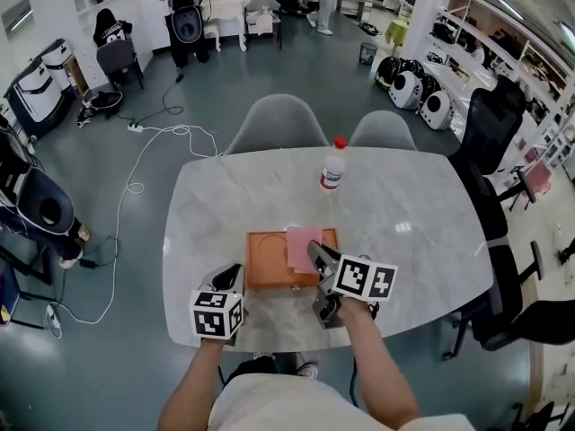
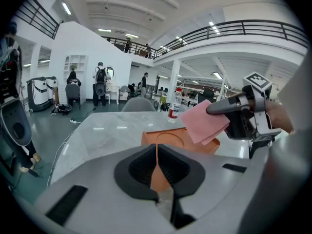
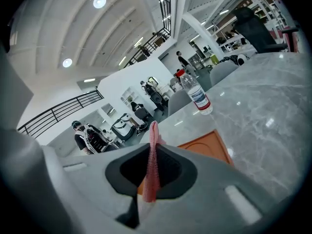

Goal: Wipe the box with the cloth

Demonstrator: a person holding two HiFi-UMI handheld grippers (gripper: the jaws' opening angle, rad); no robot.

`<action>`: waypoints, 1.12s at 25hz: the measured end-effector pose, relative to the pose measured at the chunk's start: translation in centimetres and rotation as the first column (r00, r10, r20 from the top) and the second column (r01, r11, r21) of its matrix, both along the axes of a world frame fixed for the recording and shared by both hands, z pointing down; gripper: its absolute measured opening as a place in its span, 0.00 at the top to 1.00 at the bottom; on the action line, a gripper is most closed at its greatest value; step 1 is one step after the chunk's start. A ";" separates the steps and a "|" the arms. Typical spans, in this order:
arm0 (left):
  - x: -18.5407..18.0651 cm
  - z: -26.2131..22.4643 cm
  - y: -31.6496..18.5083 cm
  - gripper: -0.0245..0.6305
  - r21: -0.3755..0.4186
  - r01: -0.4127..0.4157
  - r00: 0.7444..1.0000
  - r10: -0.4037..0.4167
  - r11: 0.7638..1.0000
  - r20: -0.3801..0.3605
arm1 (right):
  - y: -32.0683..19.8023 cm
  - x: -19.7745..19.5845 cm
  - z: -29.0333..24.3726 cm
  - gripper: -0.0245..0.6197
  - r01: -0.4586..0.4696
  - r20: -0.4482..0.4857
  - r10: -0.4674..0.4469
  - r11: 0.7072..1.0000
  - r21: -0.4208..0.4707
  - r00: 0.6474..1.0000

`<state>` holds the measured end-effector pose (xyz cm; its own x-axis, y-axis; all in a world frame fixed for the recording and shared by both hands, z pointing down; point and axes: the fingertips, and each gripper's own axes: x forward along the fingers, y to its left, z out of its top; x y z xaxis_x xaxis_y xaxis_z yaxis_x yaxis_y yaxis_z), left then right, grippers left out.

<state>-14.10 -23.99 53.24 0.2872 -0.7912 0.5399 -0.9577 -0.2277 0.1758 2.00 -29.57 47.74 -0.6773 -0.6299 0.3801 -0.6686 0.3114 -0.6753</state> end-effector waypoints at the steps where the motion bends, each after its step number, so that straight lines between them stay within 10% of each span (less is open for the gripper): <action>1: -0.2 -0.1 0.3 0.94 0.000 0.003 1.000 -0.003 1.000 0.004 | 0.3 -0.7 0.0 0.94 0.017 0.006 -0.017 1.000 0.000 1.000; 16: -2.5 -1.8 4.3 0.94 0.036 0.033 0.999 -0.035 0.999 0.036 | 4.3 -9.7 1.5 0.94 0.166 0.278 -0.137 0.983 -0.084 0.951; 28: -2.2 -1.6 4.6 0.94 0.026 0.020 0.999 -0.021 0.999 0.040 | 4.9 -8.7 5.7 0.94 0.075 0.219 -0.044 0.988 -0.134 0.975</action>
<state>-16.28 -19.35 51.66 0.2493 -0.8106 0.5299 -0.9684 -0.2120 0.1314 -6.71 -24.67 53.42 -0.7872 -0.5369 0.3032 -0.4861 0.2379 -0.8409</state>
